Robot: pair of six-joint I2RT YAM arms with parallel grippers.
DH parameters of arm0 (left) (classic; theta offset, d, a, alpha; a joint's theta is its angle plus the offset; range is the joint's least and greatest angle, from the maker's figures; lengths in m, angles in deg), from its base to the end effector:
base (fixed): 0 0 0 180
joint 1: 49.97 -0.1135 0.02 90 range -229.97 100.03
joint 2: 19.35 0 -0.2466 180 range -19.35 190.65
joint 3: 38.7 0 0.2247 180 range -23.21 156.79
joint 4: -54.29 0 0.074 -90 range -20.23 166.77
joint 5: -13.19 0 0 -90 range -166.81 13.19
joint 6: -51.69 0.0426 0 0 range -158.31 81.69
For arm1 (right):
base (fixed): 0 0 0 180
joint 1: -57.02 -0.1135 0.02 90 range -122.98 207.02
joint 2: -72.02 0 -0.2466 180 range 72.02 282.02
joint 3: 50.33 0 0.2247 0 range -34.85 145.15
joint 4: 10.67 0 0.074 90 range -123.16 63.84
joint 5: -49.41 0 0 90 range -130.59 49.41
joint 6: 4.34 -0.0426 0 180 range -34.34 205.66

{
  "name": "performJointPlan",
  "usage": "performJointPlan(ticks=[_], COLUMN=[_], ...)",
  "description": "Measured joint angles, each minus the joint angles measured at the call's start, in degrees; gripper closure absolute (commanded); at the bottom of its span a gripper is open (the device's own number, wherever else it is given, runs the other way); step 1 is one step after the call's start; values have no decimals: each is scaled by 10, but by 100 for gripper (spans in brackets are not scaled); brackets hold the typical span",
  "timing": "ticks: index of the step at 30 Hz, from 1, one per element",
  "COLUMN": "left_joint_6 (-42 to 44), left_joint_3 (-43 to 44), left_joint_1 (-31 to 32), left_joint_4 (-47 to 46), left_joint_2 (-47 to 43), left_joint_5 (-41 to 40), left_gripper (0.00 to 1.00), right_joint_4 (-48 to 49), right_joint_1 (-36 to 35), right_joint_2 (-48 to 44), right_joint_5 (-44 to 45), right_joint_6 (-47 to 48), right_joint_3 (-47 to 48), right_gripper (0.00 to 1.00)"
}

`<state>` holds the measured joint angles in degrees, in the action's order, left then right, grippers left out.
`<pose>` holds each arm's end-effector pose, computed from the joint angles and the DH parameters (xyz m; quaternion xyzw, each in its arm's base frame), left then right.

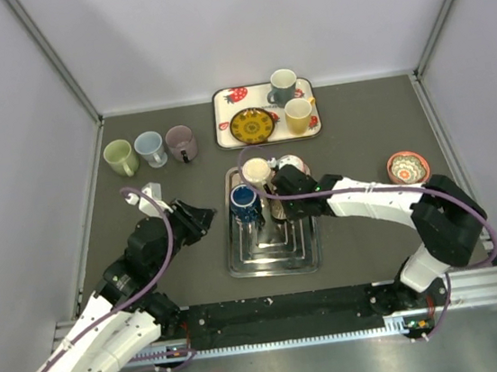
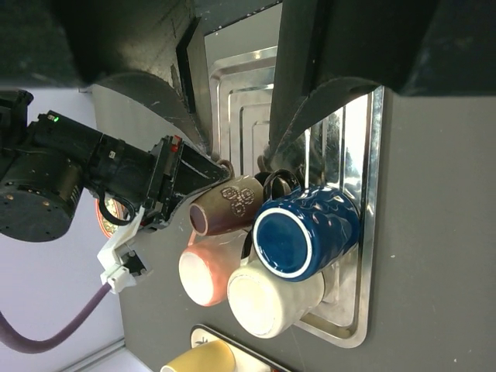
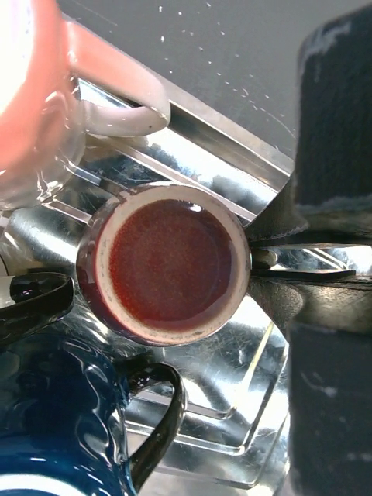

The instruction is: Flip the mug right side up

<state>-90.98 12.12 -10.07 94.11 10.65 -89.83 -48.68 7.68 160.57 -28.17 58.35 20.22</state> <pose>0.1026 -0.0733 0.2791 -0.1554 0.7965 -0.3532 0.4654 0.1973 0.2156 0.1947 -0.1506 0.9392 0.0990 0.2921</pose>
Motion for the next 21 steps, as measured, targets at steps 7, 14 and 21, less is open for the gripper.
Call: performJointPlan(ticks=[7,14,21], left_joint_6=[9,15,17], left_joint_3=[0,0,0], left_joint_1=[0,0,0], left_joint_4=[6,14,21], left_joint_2=[-6,-7,-15], left_joint_5=[-10,-16,-20], left_gripper=[60,60,60], right_joint_4=[-14,-22,-26], right_joint_1=[0,-2,-11], right_joint_2=[47,85,95], right_joint_5=[7,15,24], right_joint_6=[13,18,16], right_joint_3=[32,69,77], right_gripper=[100,100,68])
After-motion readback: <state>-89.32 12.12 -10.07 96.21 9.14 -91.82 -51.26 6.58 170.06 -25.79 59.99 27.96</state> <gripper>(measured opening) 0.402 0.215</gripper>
